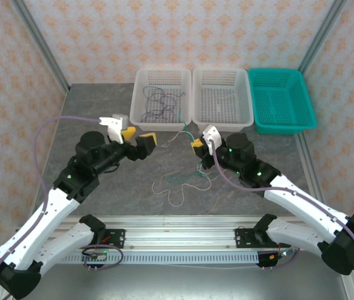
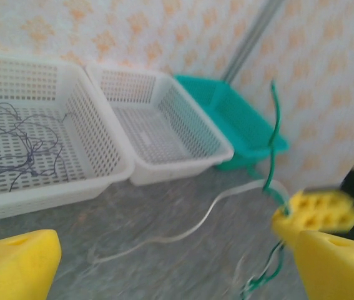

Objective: Untangle the cables

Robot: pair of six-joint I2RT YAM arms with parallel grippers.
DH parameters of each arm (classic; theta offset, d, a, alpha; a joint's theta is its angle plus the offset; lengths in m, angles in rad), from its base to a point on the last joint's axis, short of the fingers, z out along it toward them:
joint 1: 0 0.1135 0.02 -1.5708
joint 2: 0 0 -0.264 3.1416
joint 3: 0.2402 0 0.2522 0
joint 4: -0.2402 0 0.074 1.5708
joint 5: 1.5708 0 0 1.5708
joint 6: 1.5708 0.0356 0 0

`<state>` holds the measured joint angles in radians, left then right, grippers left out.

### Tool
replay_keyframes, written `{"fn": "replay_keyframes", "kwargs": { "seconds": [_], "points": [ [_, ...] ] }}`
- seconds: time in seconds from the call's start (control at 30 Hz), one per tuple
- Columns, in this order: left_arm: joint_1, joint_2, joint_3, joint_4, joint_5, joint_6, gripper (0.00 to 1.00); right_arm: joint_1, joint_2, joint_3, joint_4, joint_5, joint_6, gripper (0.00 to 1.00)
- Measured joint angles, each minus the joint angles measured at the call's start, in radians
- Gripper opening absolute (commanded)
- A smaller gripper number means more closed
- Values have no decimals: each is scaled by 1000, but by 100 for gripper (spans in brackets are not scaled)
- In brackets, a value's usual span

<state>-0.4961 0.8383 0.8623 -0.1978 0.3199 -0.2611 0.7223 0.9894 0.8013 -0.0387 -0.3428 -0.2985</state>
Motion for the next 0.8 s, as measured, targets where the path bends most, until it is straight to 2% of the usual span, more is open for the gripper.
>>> {"fn": "replay_keyframes", "kwargs": {
  "seconds": [0.07,0.2,0.3,0.33,0.4,0.43,0.47,0.5,0.53,0.67,0.8],
  "points": [
    [-28,41,-7,-9,10,112,90,-2,7,34,-21,-39,11,0],
    [-47,113,-47,6,36,253,88,-2,23,97,-56,-114,23,0],
    [-47,172,-51,39,49,304,80,-2,32,129,-77,-158,34,0],
    [-47,192,-51,63,50,315,75,-2,35,134,-79,-170,37,0],
    [-47,219,-51,105,46,319,62,-2,38,135,-85,-189,45,0],
    [-47,228,-51,124,41,317,51,-2,40,135,-90,-198,49,0],
    [-47,235,-51,143,35,311,36,-2,43,135,-93,-204,53,0],
    [-47,241,-51,164,28,304,15,-2,47,135,-97,-209,56,0],
    [-47,244,-51,180,19,297,0,-2,50,135,-97,-211,63,0],
    [-47,233,-39,185,-45,257,0,-1,55,122,-95,-154,95,3],
    [-47,162,-2,143,-120,173,0,2,121,108,-96,24,168,4]
  ]
}}
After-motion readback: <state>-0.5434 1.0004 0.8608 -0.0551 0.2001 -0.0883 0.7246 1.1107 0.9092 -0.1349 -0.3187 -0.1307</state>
